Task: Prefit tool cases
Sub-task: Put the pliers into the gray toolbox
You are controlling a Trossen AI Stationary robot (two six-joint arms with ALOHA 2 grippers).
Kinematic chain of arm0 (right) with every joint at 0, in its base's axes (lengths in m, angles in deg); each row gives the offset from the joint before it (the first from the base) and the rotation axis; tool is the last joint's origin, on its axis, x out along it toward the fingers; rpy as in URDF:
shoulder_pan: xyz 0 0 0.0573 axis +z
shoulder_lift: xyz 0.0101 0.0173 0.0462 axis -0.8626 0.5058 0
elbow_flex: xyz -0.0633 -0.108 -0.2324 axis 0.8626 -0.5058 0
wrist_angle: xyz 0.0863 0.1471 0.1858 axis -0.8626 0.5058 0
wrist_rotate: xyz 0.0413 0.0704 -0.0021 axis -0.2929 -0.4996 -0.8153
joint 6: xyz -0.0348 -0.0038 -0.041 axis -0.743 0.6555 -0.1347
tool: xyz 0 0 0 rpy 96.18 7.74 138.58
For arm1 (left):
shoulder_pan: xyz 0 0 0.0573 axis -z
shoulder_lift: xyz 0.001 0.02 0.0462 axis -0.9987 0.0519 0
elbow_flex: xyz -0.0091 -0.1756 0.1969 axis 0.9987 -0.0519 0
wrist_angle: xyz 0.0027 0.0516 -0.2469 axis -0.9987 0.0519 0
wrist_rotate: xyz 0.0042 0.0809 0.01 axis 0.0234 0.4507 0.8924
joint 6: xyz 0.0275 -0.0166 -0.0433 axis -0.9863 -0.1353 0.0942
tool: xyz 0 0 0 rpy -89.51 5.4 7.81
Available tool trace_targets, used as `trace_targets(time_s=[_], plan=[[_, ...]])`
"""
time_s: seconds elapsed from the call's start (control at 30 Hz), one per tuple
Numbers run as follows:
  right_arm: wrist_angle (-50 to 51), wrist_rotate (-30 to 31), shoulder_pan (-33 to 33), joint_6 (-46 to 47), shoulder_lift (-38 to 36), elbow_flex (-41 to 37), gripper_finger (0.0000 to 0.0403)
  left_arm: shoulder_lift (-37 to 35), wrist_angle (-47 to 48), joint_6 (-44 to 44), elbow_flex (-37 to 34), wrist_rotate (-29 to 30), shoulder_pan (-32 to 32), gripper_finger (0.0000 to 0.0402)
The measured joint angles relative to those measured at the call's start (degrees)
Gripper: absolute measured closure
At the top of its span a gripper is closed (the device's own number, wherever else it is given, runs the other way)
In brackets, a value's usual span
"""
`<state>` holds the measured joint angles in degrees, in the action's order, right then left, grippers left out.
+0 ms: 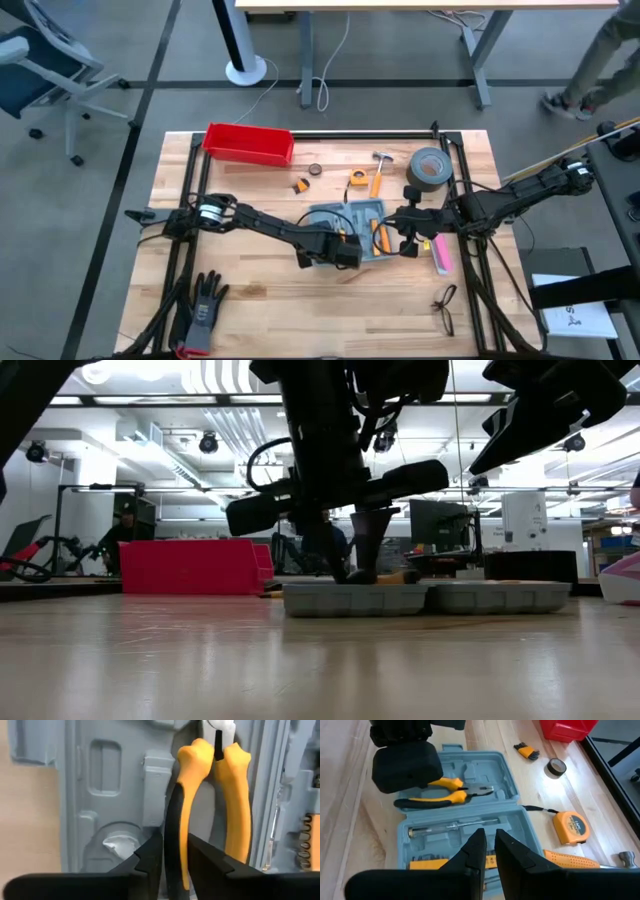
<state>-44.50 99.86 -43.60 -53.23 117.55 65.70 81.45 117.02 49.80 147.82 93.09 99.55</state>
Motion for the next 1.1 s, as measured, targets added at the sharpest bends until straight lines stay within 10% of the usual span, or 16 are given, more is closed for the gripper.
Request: trace_targets(time_s=[0.53,1.1], plan=[[0.0,-1.5,0.0,-0.4,0.0,0.0,0.038,-3.1,0.3,-3.8,0.0,3.9,-0.1,0.0212],[0.0,-1.4,0.0,-0.4,0.0,0.0,0.038,-4.8,-3.2,-20.3,0.0,6.7,-7.0,0.0254]])
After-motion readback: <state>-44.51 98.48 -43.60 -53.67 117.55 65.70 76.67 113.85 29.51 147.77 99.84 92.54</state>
